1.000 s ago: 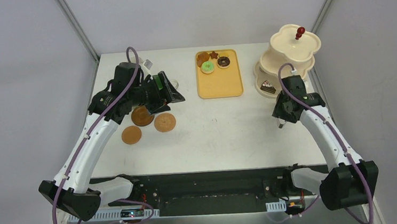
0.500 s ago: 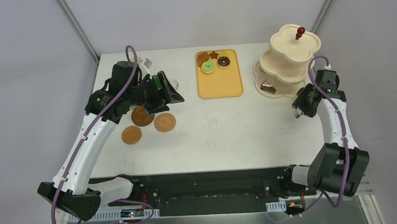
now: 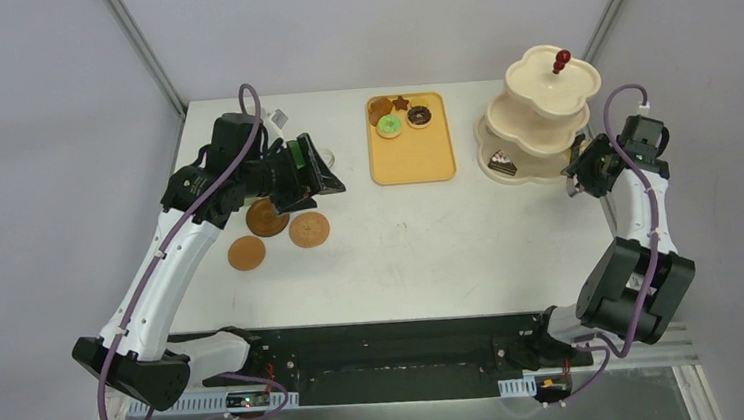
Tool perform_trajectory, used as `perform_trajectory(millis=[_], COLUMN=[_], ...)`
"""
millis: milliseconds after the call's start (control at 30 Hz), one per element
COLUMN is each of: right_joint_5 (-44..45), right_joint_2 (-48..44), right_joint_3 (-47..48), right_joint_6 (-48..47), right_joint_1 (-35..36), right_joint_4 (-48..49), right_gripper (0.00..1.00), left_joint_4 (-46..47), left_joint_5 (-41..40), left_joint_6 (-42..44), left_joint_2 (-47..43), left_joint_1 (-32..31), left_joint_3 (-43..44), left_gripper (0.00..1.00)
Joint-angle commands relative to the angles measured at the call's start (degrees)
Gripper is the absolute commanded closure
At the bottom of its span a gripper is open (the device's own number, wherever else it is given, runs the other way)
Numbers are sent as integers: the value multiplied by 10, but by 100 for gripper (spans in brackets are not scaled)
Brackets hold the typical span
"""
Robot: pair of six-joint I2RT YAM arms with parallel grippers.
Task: Serve the afternoon tea
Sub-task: Place the desert on the desert table.
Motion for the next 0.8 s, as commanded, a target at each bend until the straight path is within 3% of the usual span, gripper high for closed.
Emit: perform_trajectory(millis=[0,233,533,767], right_joint_5=[-60,-62,-52,-52], right_joint_2=[6,32,-8,-39], right_joint_3=[-7,-34,-90,-126], right_joint_6=[-22,-39,-61,-61], right_joint_1=[-9,-10,-6,48], right_joint_4=[75,89,142,189], right_gripper=[82,86,86,86], left_joint_4=[-7,-5,14,4], left_joint_5=[-1,-1,11,12], left_joint_6=[15,15,11,22], left_joint_2=[6,-2,-22,-43], left_joint_1=[5,6,6,4], left_joint_3=[15,-8,-48,-61], left_gripper=[21,21,21,21])
